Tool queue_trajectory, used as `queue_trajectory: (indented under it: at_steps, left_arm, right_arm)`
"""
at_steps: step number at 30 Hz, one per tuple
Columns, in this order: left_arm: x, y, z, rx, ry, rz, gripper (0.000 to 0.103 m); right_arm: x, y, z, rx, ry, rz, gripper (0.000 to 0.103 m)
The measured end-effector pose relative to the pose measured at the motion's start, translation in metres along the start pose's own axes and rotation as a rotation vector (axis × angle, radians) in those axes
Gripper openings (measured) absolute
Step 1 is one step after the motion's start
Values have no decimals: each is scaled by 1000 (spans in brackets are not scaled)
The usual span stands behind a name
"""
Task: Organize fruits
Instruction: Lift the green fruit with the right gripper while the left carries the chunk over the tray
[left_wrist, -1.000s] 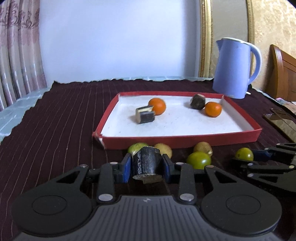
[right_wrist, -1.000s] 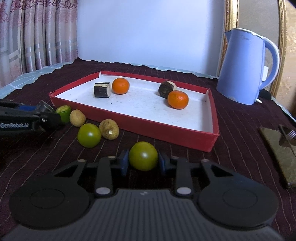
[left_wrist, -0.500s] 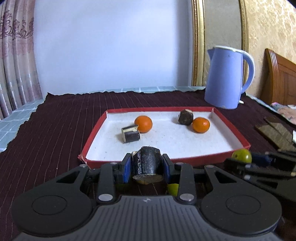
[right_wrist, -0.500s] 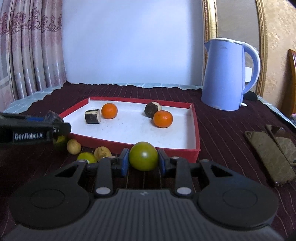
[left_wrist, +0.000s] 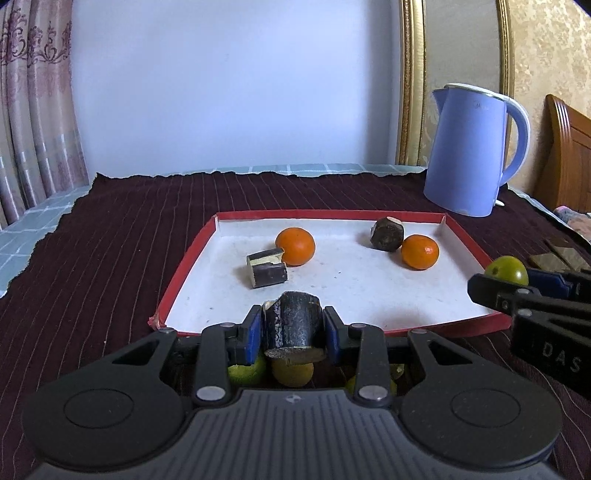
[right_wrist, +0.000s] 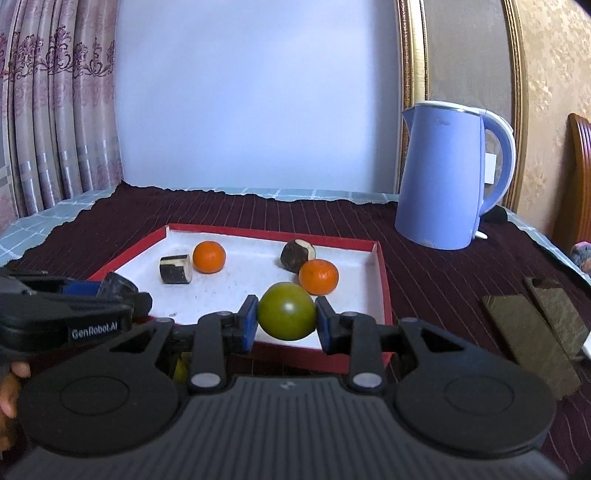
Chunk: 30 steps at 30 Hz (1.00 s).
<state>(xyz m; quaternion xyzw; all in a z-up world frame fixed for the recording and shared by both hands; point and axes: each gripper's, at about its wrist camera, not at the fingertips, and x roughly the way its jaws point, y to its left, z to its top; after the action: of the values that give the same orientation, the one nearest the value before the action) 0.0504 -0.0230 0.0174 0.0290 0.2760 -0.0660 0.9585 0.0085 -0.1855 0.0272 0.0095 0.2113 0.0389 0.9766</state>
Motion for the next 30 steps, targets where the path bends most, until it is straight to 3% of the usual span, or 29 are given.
queue_trajectory:
  at_steps: [30]
  left_arm:
    - [25,-6,25,20,36,33,34]
  right_arm:
    - [22,1,16,-19,18,-10,30]
